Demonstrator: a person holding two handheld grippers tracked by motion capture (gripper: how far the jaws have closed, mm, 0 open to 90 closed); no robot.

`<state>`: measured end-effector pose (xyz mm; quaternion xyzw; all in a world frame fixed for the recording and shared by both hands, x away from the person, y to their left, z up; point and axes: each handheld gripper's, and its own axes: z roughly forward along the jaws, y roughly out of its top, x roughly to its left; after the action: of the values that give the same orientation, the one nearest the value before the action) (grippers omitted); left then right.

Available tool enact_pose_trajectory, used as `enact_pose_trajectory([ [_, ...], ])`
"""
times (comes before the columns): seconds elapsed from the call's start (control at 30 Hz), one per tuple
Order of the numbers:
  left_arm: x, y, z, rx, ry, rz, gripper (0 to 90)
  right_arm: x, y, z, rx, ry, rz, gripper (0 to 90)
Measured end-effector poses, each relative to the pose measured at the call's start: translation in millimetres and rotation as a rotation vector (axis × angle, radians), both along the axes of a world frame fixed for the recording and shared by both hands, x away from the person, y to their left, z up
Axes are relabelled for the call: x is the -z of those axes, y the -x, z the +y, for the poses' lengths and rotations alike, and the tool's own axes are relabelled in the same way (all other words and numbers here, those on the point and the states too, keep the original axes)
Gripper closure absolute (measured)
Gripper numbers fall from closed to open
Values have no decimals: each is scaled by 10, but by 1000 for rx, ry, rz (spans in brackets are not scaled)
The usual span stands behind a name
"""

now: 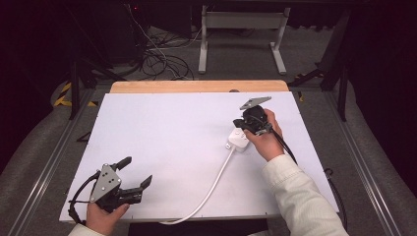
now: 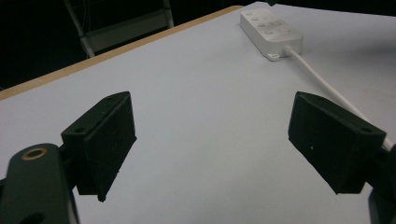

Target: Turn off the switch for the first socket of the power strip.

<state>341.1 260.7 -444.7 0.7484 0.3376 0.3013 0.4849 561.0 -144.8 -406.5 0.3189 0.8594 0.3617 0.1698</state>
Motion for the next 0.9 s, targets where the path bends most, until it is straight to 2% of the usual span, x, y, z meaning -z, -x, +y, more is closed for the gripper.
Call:
enact_pose_trajectory([
  [0.13,-1,-6,0,2,-8,-4,153,-68,53,-31,-1,-24,-25,900],
  [0.27,-2,-8,0,1,-8,-2,153,-99,83,-39,-7,-32,-31,900],
  [0.43,-2,-8,-3,3,-10,-4,154,-115,107,-30,-15,-24,-39,900],
  [0.83,-1,-9,-3,3,-1,-1,154,-205,194,-48,-28,-41,-60,900],
  [0.87,-2,-9,-4,3,0,-2,154,-230,219,-61,-28,-50,-66,848],
  [0.9,-1,-9,-4,3,-1,-1,154,-230,219,-61,-28,-50,-66,848],
])
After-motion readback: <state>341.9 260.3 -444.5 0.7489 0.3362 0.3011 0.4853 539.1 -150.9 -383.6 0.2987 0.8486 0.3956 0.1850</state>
